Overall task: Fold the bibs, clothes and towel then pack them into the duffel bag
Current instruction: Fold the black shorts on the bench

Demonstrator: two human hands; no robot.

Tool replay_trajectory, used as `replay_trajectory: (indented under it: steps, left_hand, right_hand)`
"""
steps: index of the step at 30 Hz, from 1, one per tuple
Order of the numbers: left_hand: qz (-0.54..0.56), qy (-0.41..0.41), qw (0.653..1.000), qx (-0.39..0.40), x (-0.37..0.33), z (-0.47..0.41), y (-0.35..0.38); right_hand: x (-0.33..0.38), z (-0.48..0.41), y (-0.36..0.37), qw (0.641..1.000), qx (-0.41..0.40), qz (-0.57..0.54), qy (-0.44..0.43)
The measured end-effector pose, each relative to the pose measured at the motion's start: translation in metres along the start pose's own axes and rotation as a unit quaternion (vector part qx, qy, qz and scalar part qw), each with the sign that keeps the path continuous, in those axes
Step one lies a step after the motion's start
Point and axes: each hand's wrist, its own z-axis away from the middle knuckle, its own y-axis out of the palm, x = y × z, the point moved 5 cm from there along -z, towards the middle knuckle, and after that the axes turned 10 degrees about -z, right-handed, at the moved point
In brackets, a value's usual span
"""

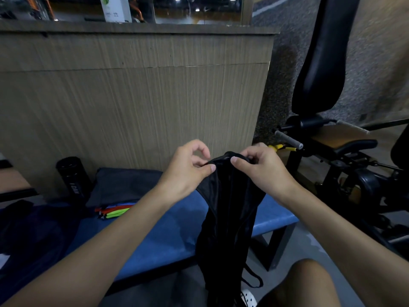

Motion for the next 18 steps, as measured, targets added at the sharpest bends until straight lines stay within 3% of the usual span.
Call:
replay_trajectory:
  steps: [4,8,12,18]
  left_hand:
    - [-0.033,0.013,0.999,-0.012,-0.002,0.000,-0.001]
    - [-0.030,0.029,0.999,0.021,-0.009,0.005,0.002]
    - [-0.012,0.034,0.997,0.068,-0.011,0.011,0.004]
    - [-0.047,0.037,0.998,0.032,-0.011,0.012,-0.002]
  right_hand:
    - [-0.005,-0.001,-0.002,0.995,-0.018,-0.046,0.090]
    - [-0.006,0.006,0.008,0.962,0.011,-0.199,0.187]
    - [0.002,0.009,0.015,0.924,0.052,-0.313,0.212]
    - [0.011,0.010,0.016,0.883,0.081,-0.410,0.213]
